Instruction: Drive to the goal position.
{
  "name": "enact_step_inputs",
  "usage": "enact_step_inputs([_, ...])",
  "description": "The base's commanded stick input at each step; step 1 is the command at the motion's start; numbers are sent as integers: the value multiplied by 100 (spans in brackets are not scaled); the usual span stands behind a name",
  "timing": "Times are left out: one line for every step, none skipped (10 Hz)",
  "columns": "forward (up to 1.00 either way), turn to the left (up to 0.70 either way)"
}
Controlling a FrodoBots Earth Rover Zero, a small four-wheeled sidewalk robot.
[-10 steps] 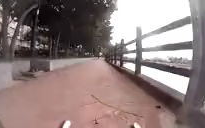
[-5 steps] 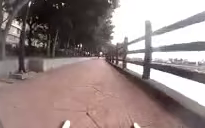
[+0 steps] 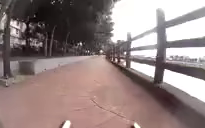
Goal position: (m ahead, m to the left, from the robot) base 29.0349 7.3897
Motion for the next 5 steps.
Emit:
enact_step_inputs([100, 0])
enact_step_inputs([100, 0])
enact_step_inputs([100, 0])
enact_step_inputs([100, 0])
enact_step_inputs([100, 0])
